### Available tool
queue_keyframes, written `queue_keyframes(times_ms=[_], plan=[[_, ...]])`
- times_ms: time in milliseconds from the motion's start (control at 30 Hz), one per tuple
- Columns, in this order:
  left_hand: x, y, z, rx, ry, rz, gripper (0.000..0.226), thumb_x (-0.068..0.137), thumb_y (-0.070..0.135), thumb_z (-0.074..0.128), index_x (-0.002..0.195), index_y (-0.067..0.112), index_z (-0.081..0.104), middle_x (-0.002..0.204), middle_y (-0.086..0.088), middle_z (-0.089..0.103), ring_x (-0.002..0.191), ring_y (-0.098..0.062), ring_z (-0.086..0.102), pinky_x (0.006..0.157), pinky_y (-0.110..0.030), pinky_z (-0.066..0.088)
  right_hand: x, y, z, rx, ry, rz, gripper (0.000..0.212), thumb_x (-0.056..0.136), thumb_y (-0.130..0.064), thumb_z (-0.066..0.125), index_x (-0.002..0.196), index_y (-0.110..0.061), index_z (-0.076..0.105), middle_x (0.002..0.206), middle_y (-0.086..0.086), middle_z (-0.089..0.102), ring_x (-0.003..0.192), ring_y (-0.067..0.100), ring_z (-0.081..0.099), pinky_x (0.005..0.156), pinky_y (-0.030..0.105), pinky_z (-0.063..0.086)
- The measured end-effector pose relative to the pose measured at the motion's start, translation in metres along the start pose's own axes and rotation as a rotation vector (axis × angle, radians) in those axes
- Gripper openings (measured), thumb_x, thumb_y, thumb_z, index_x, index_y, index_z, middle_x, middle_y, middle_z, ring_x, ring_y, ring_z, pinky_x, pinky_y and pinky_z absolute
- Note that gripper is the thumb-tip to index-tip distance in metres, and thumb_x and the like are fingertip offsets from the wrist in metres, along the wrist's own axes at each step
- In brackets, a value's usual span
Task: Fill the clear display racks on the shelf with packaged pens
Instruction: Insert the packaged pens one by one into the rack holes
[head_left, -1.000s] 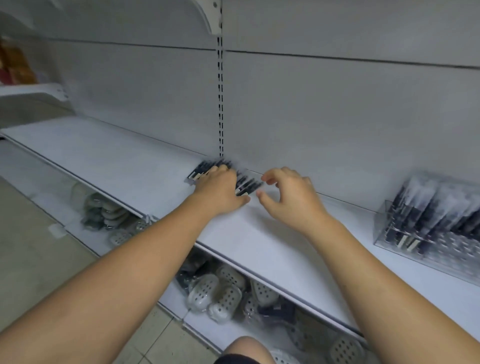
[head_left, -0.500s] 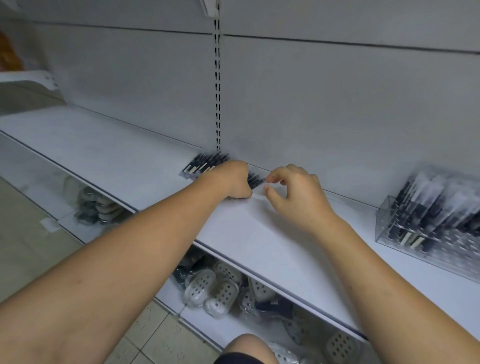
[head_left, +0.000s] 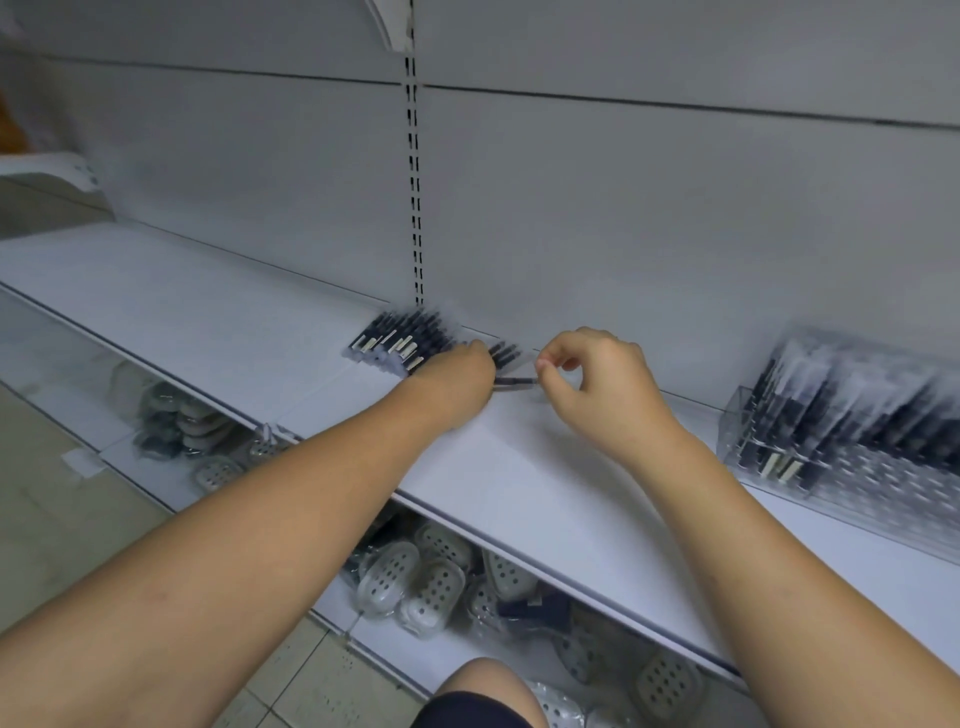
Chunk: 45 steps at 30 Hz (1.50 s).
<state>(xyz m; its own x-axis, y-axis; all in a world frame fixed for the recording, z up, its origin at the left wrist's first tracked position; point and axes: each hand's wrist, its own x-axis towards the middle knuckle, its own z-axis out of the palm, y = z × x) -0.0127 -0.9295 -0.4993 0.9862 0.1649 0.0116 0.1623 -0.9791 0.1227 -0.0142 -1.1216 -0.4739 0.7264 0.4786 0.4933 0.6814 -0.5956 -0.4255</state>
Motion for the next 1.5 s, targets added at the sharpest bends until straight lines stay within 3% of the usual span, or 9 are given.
queue_keyframes(times_ms=[133,233,367,467,633,800,933,1200,1500], plan=[[-0.015,-0.003,-0.004,-0.193,0.093,0.036,0.013,0.104,0.008,0.05,0.11,-0.002,0.045,0.078,-0.008,0.056,0.066,-0.024,0.055,0.061,-0.035,0.037,-0.012,0.004,-0.02,0.052,0.029,0.052,0.013,0.094,-0.029,0.059,0.087,-0.028,0.07,0.086,-0.013,0.068,0.087,0.016,0.066,0.091,0.049,0.052],[-0.034,0.005,-0.01,-0.386,0.134,0.068,0.008,0.105,0.014,0.048,0.103,0.008,0.043,0.079,-0.001,0.048,0.071,-0.024,0.05,0.061,-0.035,0.03,-0.025,0.008,-0.037,0.07,0.046,0.102,0.012,0.095,-0.024,0.062,0.087,-0.026,0.071,0.084,-0.014,0.069,0.085,0.012,0.065,0.086,0.038,0.051],[-0.059,0.035,-0.013,-1.008,0.033,0.141,0.007,0.107,0.014,0.049,0.1,0.014,0.052,0.084,-0.005,0.057,0.06,-0.018,0.056,0.062,-0.033,0.049,-0.044,0.016,-0.06,0.157,0.074,0.197,0.011,0.095,-0.02,0.065,0.087,-0.022,0.072,0.079,-0.009,0.071,0.076,0.01,0.065,0.071,0.027,0.049],[-0.08,0.068,-0.016,-1.284,-0.042,0.233,0.005,0.11,0.015,0.049,0.107,0.013,0.053,0.092,-0.005,0.056,0.057,-0.018,0.053,0.052,-0.032,0.049,-0.059,0.019,-0.079,0.3,0.098,0.261,0.008,0.096,-0.018,0.067,0.09,-0.018,0.073,0.08,0.002,0.073,0.071,0.019,0.069,0.068,0.024,0.052],[-0.096,0.128,-0.02,-1.364,-0.07,0.384,0.013,0.11,0.014,0.048,0.108,0.004,0.056,0.087,0.002,0.059,0.056,-0.015,0.038,0.047,-0.022,0.028,-0.086,0.025,-0.116,0.52,0.18,0.315,0.008,0.098,-0.018,0.069,0.097,-0.012,0.075,0.083,0.005,0.074,0.068,0.022,0.072,0.059,0.015,0.049],[-0.099,0.185,-0.022,-1.402,-0.169,0.501,0.018,0.111,0.013,0.046,0.099,0.005,0.058,0.079,-0.015,0.05,0.054,-0.015,0.032,0.047,-0.02,0.024,-0.112,0.04,-0.152,0.61,0.237,0.339,0.016,0.099,-0.015,0.068,0.089,-0.004,0.071,0.07,0.005,0.072,0.061,0.009,0.065,0.054,0.012,0.045],[-0.095,0.221,-0.019,-1.421,-0.262,0.542,0.018,0.11,0.011,0.045,0.105,-0.001,0.058,0.078,0.004,0.061,0.054,-0.013,0.034,0.047,-0.02,0.024,-0.13,0.06,-0.174,0.604,0.352,0.365,0.016,0.099,-0.011,0.068,0.089,0.002,0.07,0.063,0.0,0.071,0.059,0.006,0.066,0.057,0.014,0.047],[-0.069,0.251,-0.009,-1.542,-0.311,0.514,0.017,0.108,0.002,0.044,0.114,0.002,0.061,0.075,0.0,0.056,0.057,-0.012,0.034,0.049,-0.023,0.021,-0.137,0.111,-0.197,0.774,0.685,0.387,0.014,0.105,-0.011,0.057,0.096,-0.016,0.067,0.082,0.001,0.073,0.075,0.024,0.075,0.059,0.027,0.054],[-0.038,0.248,-0.014,-1.557,-0.406,0.706,0.021,0.102,0.014,0.051,0.118,0.004,0.06,0.078,0.0,0.053,0.07,-0.017,0.046,0.061,-0.028,0.041,-0.114,0.151,-0.176,0.414,0.505,0.241,0.015,0.104,-0.011,0.057,0.099,-0.025,0.062,0.087,0.002,0.067,0.079,0.021,0.069,0.069,0.022,0.053]])
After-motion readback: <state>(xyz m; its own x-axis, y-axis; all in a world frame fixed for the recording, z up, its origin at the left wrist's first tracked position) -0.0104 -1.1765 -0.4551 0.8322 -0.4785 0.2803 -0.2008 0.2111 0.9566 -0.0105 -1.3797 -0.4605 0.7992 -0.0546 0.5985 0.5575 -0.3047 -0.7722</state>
